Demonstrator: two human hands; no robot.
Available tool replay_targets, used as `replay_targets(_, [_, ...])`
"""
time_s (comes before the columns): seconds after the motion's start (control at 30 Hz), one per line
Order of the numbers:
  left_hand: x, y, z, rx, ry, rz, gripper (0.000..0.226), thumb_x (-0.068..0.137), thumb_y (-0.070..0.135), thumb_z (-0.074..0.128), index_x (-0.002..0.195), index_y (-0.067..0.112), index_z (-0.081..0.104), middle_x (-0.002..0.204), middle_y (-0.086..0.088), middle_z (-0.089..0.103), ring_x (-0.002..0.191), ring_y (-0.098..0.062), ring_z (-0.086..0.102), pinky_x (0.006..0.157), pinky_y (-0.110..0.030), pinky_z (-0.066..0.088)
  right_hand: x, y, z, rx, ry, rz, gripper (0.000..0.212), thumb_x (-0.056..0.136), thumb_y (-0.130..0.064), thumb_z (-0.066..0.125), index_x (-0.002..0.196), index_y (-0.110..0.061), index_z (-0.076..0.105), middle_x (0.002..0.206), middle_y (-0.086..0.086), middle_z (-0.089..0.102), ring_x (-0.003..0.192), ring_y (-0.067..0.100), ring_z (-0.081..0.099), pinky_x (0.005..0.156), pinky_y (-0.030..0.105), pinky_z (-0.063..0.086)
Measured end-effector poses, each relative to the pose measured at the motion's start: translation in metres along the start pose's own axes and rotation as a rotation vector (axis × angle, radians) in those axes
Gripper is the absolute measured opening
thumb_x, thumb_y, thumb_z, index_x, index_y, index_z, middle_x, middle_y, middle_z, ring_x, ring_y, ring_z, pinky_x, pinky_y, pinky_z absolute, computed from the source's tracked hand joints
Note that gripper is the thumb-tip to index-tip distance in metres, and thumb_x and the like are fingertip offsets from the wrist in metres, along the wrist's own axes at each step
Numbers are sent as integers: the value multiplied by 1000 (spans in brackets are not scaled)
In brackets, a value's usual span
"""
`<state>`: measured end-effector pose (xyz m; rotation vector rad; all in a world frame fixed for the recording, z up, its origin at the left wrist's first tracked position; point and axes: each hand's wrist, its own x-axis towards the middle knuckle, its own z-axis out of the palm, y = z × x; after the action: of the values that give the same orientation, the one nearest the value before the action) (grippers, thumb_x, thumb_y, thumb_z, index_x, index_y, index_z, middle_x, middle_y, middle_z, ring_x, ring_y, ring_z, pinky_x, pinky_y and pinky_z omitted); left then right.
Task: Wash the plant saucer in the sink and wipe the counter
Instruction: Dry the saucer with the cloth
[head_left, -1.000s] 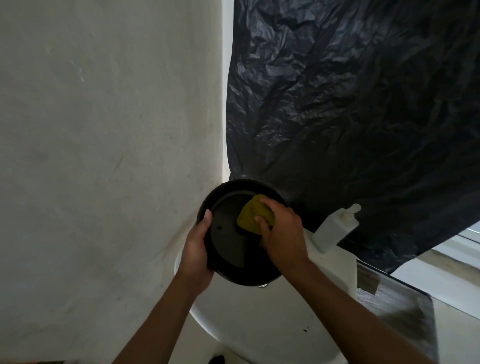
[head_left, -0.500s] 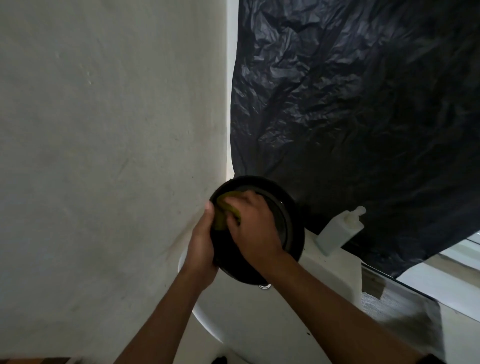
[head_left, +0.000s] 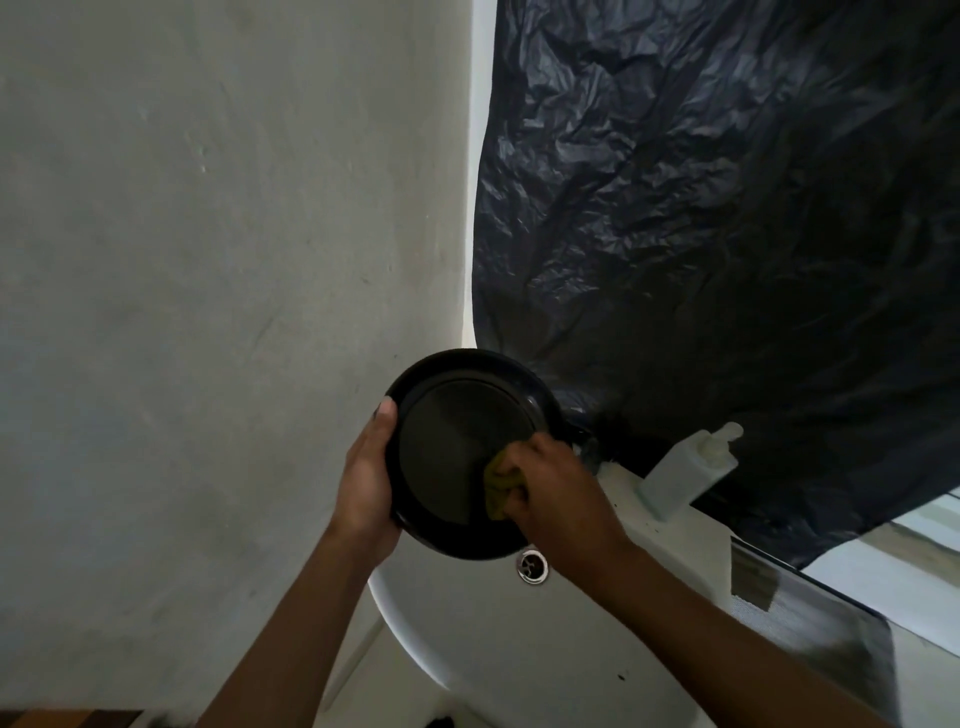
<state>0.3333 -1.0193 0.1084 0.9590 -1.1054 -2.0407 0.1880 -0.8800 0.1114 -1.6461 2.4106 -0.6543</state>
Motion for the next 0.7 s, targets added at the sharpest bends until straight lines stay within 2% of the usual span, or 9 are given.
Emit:
replay_targets(0.13, [-2, 3, 9, 61, -67, -2, 51, 106, 52, 39, 135, 20, 66, 130, -9, 72, 122, -28, 67, 103, -47, 52, 17, 15, -8, -5, 173, 128, 22, 85, -3, 61, 105, -12, 67, 104, 7, 60, 95, 25, 59, 77, 27, 46])
replay_targets(0.2, [-2, 6, 16, 93, -88, 9, 51, 107, 52, 37, 136, 21, 66, 130, -7, 72, 122, -25, 67, 102, -45, 52, 28, 15, -14, -8, 223, 165, 24, 89, -5, 60, 111, -12, 68, 108, 9, 61, 98, 26, 60, 80, 30, 48])
replay_targets(0.3, [-3, 9, 28, 131, -127, 17, 52, 106, 53, 37, 136, 21, 65, 129, -6, 72, 122, -24, 67, 100, -42, 53, 46, 9, -21, 29, 319, 154, 30, 90, -6, 62, 119, -13, 69, 114, 12, 60, 103, 29, 60, 89, 38, 54])
replay_targets(0.37, [-4, 10, 36, 142, -140, 7, 52, 106, 52, 37, 137, 19, 65, 129, -6, 72, 122, -24, 67, 103, -43, 52, 56, -1, -24, 65, 361, 109, 32, 91, -7, 63, 122, -14, 69, 117, 12, 60, 105, 28, 58, 94, 39, 52])
replay_targets(0.43, [-5, 11, 42, 118, -138, -11, 52, 106, 51, 38, 135, 17, 66, 128, -8, 73, 121, -25, 68, 106, -44, 51, 61, -16, -23, 93, 343, 25, 34, 92, -10, 63, 125, -16, 68, 120, 9, 60, 108, 24, 56, 98, 35, 49])
replay_targets(0.53, [-8, 14, 46, 16, -99, -67, 57, 106, 55, 36, 128, 15, 70, 121, -11, 76, 115, -24, 72, 102, -41, 52, 59, -38, -15, 165, 234, -110, 36, 92, -15, 61, 127, -20, 67, 123, 4, 60, 112, 21, 54, 101, 32, 45])
replay_targets(0.7, [-1, 15, 35, -23, 19, -79, 56, 105, 55, 38, 122, 14, 73, 114, -12, 77, 107, -25, 75, 90, -39, 56, 36, -48, 0, 204, 24, -189, 28, 91, -17, 63, 117, -24, 69, 115, -3, 59, 108, 15, 55, 98, 30, 49])
